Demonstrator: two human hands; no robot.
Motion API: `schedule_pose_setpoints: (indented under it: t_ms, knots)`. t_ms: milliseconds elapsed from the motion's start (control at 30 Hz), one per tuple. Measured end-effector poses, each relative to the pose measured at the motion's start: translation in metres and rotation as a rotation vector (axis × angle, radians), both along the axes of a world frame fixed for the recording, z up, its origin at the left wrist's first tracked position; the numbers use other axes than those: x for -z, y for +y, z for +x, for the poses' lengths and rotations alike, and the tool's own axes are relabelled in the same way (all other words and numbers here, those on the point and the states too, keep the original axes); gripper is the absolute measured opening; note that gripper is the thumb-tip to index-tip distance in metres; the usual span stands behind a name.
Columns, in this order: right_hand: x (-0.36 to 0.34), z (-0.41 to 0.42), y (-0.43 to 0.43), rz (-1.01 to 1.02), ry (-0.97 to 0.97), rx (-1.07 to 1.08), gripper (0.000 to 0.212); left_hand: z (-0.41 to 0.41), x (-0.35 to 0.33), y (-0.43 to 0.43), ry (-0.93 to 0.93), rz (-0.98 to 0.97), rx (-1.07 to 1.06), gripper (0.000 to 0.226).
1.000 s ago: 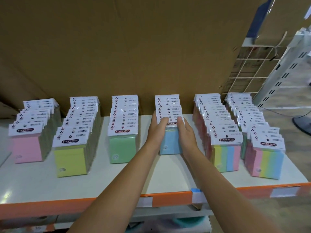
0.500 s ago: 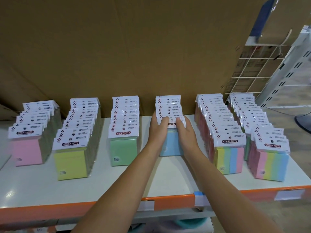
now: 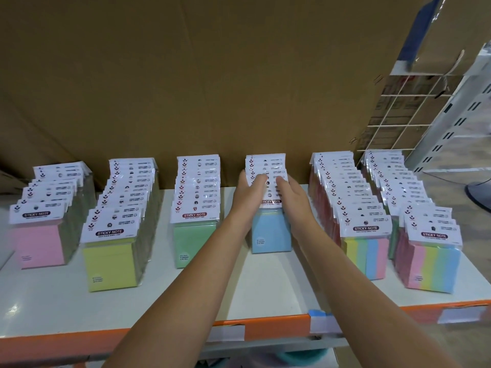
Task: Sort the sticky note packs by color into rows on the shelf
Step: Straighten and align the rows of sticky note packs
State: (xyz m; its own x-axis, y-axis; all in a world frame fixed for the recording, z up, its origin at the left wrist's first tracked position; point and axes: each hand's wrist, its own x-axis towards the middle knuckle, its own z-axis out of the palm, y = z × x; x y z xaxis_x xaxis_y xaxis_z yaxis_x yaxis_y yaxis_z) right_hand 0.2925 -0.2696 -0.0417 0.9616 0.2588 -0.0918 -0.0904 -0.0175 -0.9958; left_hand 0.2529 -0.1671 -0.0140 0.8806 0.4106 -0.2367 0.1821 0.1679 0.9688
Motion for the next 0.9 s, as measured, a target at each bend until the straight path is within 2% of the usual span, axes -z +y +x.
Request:
schedule_pose_setpoints:
  t_ms: [167, 333, 500, 733, 900]
  knots:
    - [-0.007, 0.014, 0.003, 0.025, 0.107, -0.015, 0.024, 0.009, -0.009, 0.004, 0.06, -0.011, -0.009, 0.035]
    - [-0.004, 0.015, 0.006, 0.068, 0.119, -0.003, 0.022, 0.011, -0.007, 0.002, 0.068, -0.083, -0.065, 0.042]
    - [-0.002, 0.013, 0.005, 0.133, 0.097, -0.006, 0.043, 0.003, -0.003, -0.003, 0.002, -0.022, -0.11, 0.046]
    - [0.003, 0.012, 0.002, 0.094, 0.027, -0.004, 0.028, -0.002, -0.003, -0.004, -0.025, 0.047, -0.115, 0.034]
    - [0.004, 0.017, 0.004, 0.058, 0.072, 0.003, 0.032, 0.0, -0.003, -0.003, -0.013, 0.012, -0.155, 0.043]
